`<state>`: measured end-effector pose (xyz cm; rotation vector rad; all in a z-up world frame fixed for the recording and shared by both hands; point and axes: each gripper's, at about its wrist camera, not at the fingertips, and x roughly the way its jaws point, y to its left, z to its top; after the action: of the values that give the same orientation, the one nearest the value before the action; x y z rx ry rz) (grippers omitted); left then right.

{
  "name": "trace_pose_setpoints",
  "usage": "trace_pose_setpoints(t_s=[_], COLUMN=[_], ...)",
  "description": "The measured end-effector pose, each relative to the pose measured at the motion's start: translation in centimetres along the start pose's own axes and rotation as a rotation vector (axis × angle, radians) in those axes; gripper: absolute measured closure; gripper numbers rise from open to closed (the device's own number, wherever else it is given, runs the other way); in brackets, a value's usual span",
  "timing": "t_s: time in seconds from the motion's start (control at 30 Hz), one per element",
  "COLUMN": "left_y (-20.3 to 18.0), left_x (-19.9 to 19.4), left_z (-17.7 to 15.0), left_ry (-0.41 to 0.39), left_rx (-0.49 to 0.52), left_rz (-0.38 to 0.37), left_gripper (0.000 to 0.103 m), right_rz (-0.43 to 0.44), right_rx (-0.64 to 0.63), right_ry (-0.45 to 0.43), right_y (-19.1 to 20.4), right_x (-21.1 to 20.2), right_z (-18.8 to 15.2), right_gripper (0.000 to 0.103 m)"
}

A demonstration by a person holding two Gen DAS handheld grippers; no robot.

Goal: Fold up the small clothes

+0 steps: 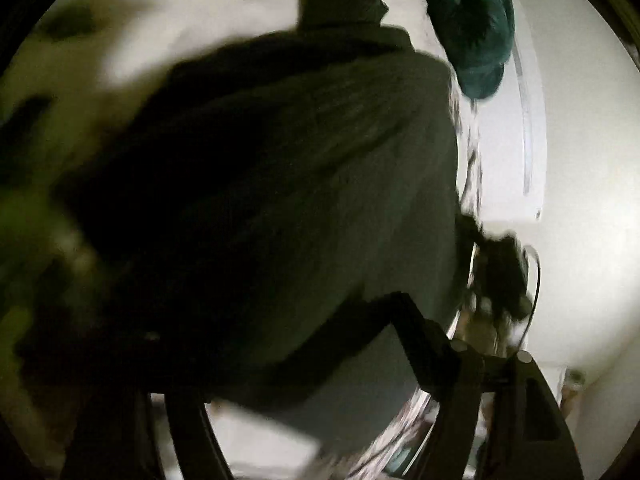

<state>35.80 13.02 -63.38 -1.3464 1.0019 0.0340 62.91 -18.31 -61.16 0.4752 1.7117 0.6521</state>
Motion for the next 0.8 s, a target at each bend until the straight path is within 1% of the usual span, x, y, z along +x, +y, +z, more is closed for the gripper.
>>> trace_pose_setpoints(t_s=[0.07, 0.1, 0.13, 0.2, 0.23, 0.3, 0.33, 0.4, 0.43, 0.5, 0.53, 0.6, 0.63, 0.7, 0.73, 0.77, 0.8], left_y=[-0.5, -0.6, -0.6, -0.3, -0.3, -0.3, -0.4, 0.0, 0.3, 1.0, 1.3, 1.4, 1.2, 0.8, 0.6, 0.2, -0.2], left_x=[-0.3, -0.4, -0.6, -1.0, -1.0, -1.1, -1.1, -1.3, -1.1, -1.5, -1.8, -1.9, -1.7, -0.8, -0.2, 0.4, 0.8], left_z=[0.2, 0.2, 0.1, 0.1, 0.3, 0.5, 0.5, 0.5, 0.9, -0.3, -1.1, -1.9, -2.0, -1.4, -0.9, -0.3, 0.1], left_ry=[-0.054, -0.066, -0.081, -0.106, -0.109, -0.112, -0.105, -0.078, -0.061, -0.039, -0.034, -0.033, -0.037, -0.059, -0.072, -0.085, -0.097], left_rx=[-0.022, -0.026, -0.033, -0.058, -0.063, -0.061, -0.054, -0.057, -0.070, -0.086, -0.081, -0.063, -0.059, -0.063, -0.070, -0.074, -0.073], left_rz=[-0.016, -0.022, -0.026, -0.030, -0.030, -0.032, -0.030, -0.059, -0.072, -0.092, -0.097, -0.093, -0.095, -0.105, -0.107, -0.105, -0.105], left_gripper=[0.033, 0.033, 0.037, 0.045, 0.051, 0.053, 0.053, 0.053, 0.052, 0.050, 0.047, 0.046, 0.041, 0.033, 0.032, 0.030, 0.023], right_rz=[-0.018, -0.052, -0.080, -0.104, -0.105, -0.111, -0.110, -0.107, -0.102, -0.053, -0.030, 0.027, 0.052, 0.095, 0.105, 0.111, 0.121], right_rx=[-0.023, -0.053, -0.074, -0.069, -0.063, -0.054, -0.046, -0.033, -0.024, 0.012, 0.024, 0.059, 0.073, 0.093, 0.098, 0.103, 0.109], right_ry=[-0.008, -0.011, -0.019, -0.035, -0.044, -0.058, -0.064, -0.072, -0.072, -0.065, -0.061, -0.050, -0.045, -0.034, -0.028, -0.024, -0.019], right_y=[0.6, 1.1, 1.6, 1.8, 1.9, 1.9, 1.9, 1.9, 1.8, 1.0, 0.4, -0.6, -1.2, -2.0, -2.2, -2.3, -2.4], right_x=[0.0, 0.1, 0.2, 0.1, 0.0, -0.3, -0.4, -0.6, -0.5, -0.6, -0.8, -0.9, -1.0, -1.1, -1.0, -0.9, -0.7], right_z=[-0.3, -0.5, -0.8, -1.1, -1.2, -1.5, -1.6, -1.7, -1.6, -1.5, -1.6, -1.6, -1.6, -1.7, -1.6, -1.4, -1.2], right_gripper=[0.017, 0.020, 0.022, 0.031, 0.033, 0.043, 0.043, 0.043, 0.042, 0.038, 0.038, 0.038, 0.038, 0.038, 0.038, 0.035, 0.031])
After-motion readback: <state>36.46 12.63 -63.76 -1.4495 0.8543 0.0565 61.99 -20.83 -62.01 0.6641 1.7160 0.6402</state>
